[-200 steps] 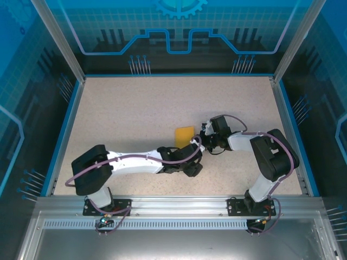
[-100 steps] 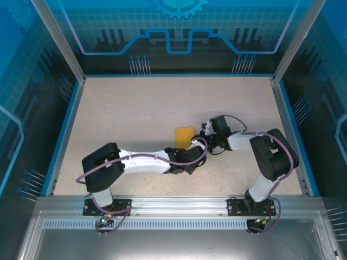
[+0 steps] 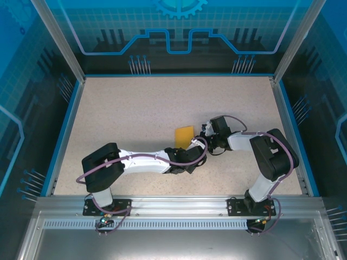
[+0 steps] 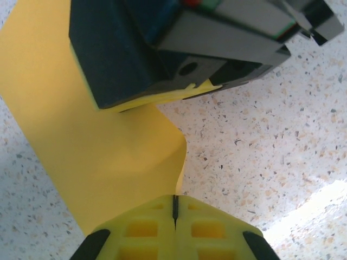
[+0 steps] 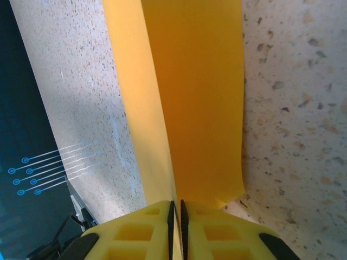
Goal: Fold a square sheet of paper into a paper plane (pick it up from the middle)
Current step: Third fold the triangle at the center of the table.
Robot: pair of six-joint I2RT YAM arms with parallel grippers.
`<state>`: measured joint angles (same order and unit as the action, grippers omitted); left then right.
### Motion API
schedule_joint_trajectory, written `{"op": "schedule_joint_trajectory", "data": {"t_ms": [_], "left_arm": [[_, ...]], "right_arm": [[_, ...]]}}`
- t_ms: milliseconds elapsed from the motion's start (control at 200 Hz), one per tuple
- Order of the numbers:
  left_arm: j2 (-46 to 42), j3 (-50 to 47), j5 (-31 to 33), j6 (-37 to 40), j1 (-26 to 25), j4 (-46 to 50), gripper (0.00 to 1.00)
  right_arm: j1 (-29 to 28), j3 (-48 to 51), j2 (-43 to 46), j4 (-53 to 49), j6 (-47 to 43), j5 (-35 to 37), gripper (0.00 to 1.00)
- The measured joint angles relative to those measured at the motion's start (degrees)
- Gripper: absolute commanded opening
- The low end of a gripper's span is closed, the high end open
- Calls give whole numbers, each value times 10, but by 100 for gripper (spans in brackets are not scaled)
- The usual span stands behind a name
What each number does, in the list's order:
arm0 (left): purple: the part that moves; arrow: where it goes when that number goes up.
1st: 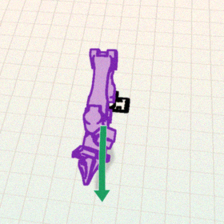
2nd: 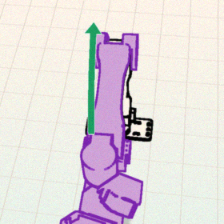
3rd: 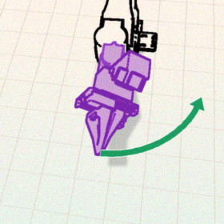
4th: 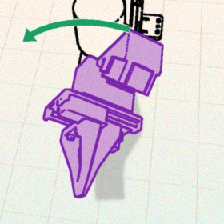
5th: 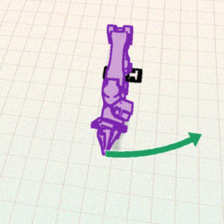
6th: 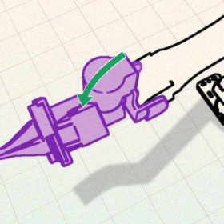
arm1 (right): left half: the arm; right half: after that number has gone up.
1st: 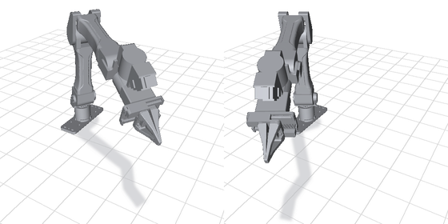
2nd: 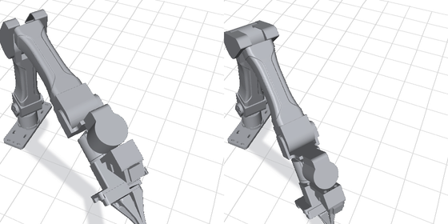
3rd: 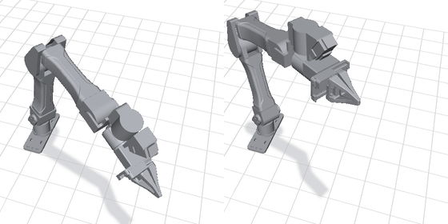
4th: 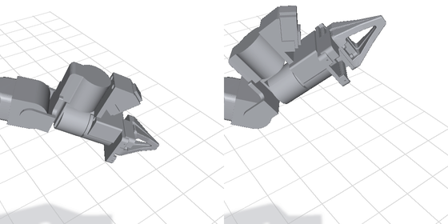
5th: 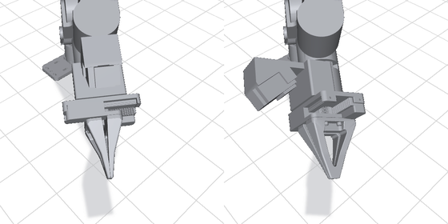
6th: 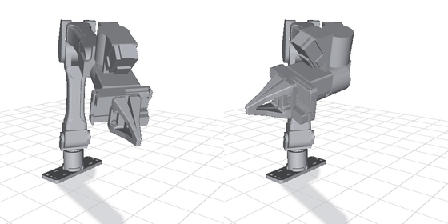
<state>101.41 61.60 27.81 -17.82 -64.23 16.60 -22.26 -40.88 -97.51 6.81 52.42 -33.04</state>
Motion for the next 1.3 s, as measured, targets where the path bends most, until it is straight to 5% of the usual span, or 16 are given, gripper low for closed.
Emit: {"op": "schedule_joint_trajectory", "data": {"t_ms": [185, 350, 620, 1000, 1300], "left_arm": [[-37, -40, -28, -2, 25, -24, 0], [-108, -107, -122, -16, 96, -61, 0], [-130, -126, -296, -20, 186, -90, 0], [-109, -126, -397, -22, 228, -96, 0], [-99, -126, -444, -32, 277, -101, 0]], "right_arm": [[7, 0, 7, -15, -10, 0, 26], [28, -17, 45, -80, -40, 29, 30], [34, -75, 61, -135, -82, 48, 20], [-26, -244, -76, -223, -140, 90, 13], [-40, -259, -135, -273, -172, 132, 13]]}}
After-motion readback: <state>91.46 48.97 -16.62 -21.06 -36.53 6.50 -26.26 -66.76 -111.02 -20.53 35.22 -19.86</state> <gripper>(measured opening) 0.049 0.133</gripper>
